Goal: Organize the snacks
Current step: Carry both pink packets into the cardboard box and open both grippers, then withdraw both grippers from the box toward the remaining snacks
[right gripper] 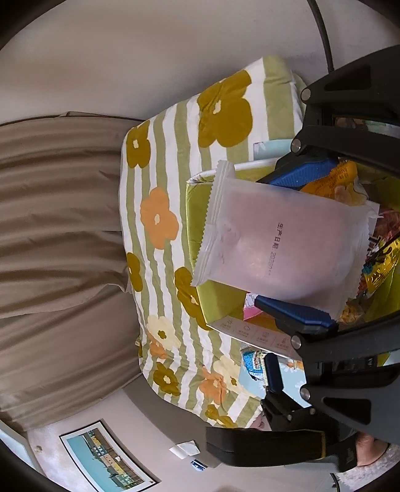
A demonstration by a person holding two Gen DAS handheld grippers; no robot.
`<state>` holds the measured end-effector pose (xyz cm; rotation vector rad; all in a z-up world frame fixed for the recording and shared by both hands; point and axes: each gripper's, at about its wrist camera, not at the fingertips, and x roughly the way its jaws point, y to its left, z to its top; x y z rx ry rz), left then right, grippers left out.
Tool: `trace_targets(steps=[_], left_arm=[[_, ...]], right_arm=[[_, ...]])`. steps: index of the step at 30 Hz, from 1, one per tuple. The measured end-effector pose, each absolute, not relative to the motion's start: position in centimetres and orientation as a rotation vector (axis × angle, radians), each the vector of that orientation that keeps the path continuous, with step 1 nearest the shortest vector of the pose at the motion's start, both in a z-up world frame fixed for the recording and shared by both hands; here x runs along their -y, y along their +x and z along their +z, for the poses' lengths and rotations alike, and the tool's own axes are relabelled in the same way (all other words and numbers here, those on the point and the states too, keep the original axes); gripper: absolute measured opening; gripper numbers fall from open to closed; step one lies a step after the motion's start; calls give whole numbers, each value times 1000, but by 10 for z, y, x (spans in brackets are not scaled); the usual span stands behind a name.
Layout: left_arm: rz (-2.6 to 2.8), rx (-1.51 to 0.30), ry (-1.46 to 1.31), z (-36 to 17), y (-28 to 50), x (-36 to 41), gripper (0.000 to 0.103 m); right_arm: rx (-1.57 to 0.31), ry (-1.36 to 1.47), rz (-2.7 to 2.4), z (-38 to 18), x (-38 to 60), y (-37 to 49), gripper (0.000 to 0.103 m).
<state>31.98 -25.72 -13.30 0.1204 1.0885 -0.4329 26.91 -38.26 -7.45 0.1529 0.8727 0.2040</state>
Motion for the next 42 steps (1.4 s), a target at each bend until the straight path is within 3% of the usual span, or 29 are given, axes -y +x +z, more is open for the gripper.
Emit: trace_targets(steps=[12, 14, 16, 27, 42], left_arm=[[-406, -1089, 116, -130, 298, 229, 100], [-396, -1086, 111, -129, 295, 223, 100], [-389, -1090, 110, -130, 295, 218, 100], [-362, -1085, 81, -117, 280, 200, 100], [-171, -997, 32, -71, 258, 117, 100]], right_arm=[[-960, 80, 231, -97, 351, 305, 63], [-951, 87, 239, -100, 348, 307, 71], [-917, 81, 246, -97, 347, 304, 102], [-953, 75, 279, -96, 348, 279, 103], [-816, 23, 344, -47, 318, 245, 103]])
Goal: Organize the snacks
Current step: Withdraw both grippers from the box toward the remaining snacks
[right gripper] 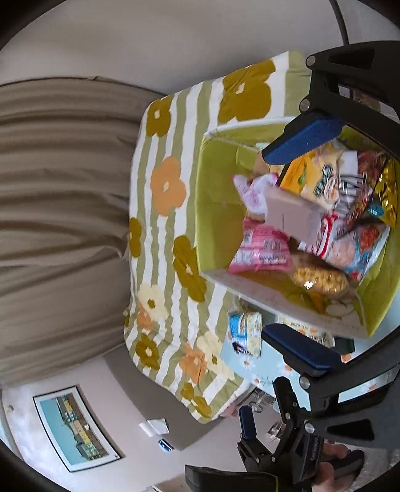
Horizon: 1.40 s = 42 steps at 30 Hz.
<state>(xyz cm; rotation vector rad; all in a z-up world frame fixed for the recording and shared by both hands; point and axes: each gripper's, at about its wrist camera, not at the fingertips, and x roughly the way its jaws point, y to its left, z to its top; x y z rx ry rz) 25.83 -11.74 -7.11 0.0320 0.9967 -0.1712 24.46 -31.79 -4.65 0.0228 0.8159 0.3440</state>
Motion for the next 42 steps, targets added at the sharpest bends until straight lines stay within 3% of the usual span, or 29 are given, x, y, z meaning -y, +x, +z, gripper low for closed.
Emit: trace_targets(steps=[12, 25, 42], left_arm=[[-254, -997, 61, -77, 280, 47, 100], [-423, -1072, 158, -108, 349, 3, 100], [-498, -1247, 184, -195, 439, 56, 100]], right_arm=[[-815, -8, 303, -51, 227, 229, 103], [-922, -35, 189, -104, 131, 224, 103], [-973, -142, 5, -194, 80, 224, 103]])
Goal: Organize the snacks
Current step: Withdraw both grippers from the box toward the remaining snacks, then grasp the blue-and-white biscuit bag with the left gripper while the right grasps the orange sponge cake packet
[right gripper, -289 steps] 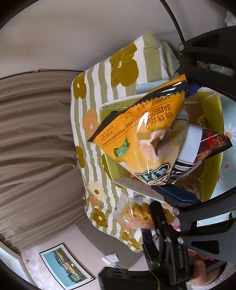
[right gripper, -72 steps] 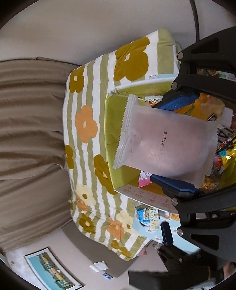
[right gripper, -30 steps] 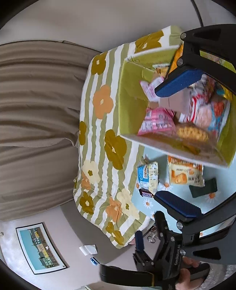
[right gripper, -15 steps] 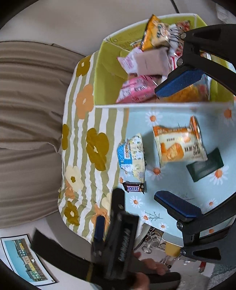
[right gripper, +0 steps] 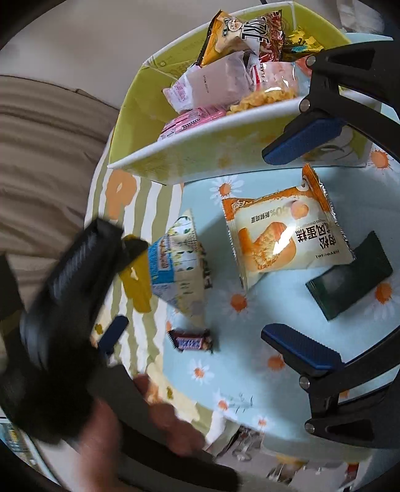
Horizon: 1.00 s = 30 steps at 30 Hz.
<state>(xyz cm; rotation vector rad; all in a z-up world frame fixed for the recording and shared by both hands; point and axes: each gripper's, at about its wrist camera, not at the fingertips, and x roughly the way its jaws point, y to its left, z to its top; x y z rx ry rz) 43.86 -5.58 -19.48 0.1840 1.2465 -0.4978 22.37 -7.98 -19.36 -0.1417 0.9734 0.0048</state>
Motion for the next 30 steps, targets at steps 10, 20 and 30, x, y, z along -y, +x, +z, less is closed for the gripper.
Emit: trace_targets(steps=[10, 20, 30], left_arm=[[-418, -1333, 202, -242, 467, 79, 100], [-386, -1393, 207, -265, 450, 64, 100], [-436, -1405, 177, -249, 432, 34, 100]], right_arm=[[-1003, -231, -42, -233, 72, 232, 103], [-1063, -221, -22, -254, 78, 247, 103], [-1094, -231, 15, -267, 80, 262, 103]])
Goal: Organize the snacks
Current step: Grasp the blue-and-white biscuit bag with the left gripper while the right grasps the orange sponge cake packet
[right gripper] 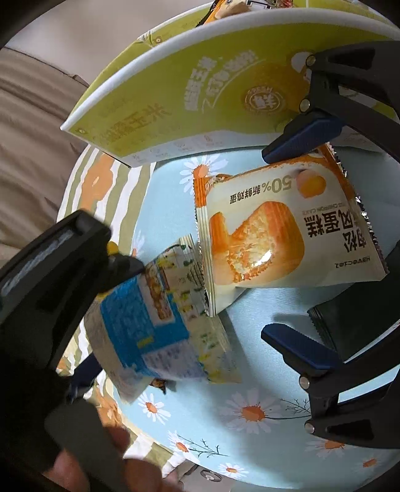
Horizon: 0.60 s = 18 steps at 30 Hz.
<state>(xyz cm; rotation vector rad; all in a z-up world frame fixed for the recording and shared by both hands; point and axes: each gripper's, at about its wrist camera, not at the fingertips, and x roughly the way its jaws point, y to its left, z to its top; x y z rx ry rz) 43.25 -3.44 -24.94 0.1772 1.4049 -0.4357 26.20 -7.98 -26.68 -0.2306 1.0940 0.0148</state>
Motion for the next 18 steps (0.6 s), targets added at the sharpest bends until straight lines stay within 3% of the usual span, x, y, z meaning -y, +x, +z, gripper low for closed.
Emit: trace_targets(steps=[18], left_arm=[[-538, -1466, 133, -249, 423, 9, 100]], right_arm=[[-1171, -298, 131, -296, 89, 299, 103]])
